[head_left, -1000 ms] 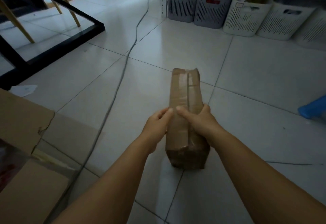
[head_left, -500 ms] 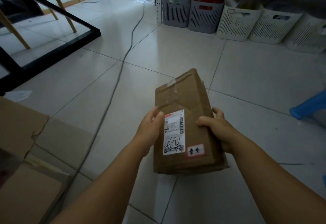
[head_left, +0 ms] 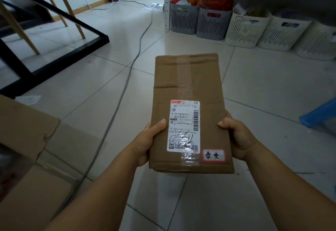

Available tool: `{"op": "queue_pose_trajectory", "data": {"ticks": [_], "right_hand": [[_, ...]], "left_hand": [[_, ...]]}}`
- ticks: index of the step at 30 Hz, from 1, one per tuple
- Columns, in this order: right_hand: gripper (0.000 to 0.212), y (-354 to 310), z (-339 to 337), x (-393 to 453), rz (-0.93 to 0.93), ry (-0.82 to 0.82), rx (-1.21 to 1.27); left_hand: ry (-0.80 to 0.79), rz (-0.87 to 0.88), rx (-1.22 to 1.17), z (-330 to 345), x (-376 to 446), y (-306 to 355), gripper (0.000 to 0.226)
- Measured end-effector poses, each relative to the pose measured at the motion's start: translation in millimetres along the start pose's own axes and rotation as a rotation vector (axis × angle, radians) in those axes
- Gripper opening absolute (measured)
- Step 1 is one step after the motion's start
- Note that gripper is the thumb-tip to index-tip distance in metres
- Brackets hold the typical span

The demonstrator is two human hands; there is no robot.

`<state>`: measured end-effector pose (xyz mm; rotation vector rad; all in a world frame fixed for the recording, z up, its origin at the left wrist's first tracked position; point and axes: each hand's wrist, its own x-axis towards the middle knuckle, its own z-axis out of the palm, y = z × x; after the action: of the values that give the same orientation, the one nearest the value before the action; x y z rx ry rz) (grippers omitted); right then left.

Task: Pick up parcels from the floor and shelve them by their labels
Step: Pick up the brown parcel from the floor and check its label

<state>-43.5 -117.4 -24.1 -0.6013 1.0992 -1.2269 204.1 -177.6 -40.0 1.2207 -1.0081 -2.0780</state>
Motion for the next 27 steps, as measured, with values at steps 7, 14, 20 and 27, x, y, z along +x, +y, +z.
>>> {"op": "queue_pose_trajectory", "data": {"ticks": [7, 14, 20, 27], "right_hand": [[0.072, -10, 13, -6, -0.086, 0.166, -0.257], [0.086, -23, 55, -10, -0.609, 0.521, -1.154], [0.073, -9, 85, -5, -0.839, 0.365, -1.489], [0.066, 7, 87, -5, -0.923, 0.322, -1.646]], "left_hand": [[0.087, 0.140, 0.004, 2, 2, 5, 0.092], [0.104, 0.238, -0.008, 3, -3, 16, 0.102], [0.071, 0.298, -0.050, 1, -3, 21, 0.094], [0.050, 0.323, -0.051, 0, -7, 25, 0.086]]}}
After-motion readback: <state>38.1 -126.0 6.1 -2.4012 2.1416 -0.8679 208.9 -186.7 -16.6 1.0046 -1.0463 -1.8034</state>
